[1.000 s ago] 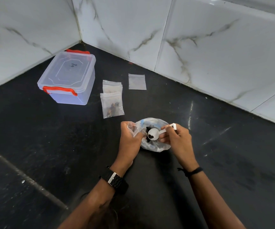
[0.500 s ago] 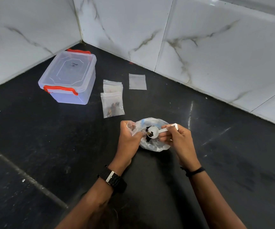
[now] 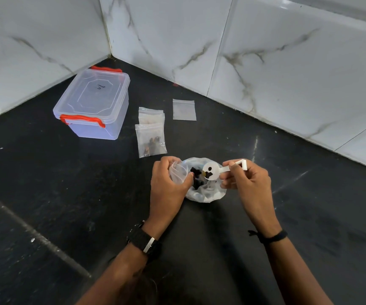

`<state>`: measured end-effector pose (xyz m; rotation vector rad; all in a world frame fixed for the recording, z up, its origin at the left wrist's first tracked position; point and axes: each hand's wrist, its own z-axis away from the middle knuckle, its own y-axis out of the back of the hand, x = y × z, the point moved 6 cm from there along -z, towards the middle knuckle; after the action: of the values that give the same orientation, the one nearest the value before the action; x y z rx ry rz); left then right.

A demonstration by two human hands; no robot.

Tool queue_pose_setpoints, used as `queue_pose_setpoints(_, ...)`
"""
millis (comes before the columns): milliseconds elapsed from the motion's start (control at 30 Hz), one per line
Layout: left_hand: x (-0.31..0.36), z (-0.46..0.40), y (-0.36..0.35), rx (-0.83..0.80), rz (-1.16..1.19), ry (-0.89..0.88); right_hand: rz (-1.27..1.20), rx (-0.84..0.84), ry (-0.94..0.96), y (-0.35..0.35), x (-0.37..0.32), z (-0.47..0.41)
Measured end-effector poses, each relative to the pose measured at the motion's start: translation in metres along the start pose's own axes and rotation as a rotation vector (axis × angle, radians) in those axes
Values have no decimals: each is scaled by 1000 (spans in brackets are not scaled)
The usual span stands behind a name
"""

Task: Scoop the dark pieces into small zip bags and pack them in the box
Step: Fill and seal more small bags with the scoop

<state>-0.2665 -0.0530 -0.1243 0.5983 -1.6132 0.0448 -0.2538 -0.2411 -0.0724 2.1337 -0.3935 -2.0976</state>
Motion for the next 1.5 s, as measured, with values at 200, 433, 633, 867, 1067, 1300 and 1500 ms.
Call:
queue_pose_setpoints(200, 11, 3, 0, -28, -6, -58, 66, -89, 420, -14, -47, 21)
queue_pose_setpoints(433, 19, 1, 4, -42, 47, 3, 534, -252, 739, -36, -48, 39)
queue_pose_setpoints(633, 20, 1, 3, -51, 68, 15, 510, -260, 757, -36, -47, 40)
queue_pose_setpoints(867, 6, 0, 3, -33, 34, 38, 32, -106, 391, -20, -33, 22)
queue_pose_setpoints(1067, -11, 4, 0, -39, -42, 129, 364, -151, 317, -18, 1, 3)
queue_pose_setpoints(1300, -16, 11, -10, -116, -57, 223, 584, -241, 387, -29, 16, 3)
queue_pose_setpoints(1500, -16, 9, -20, -157, 12, 281, 553, -206, 306, -26, 20, -4)
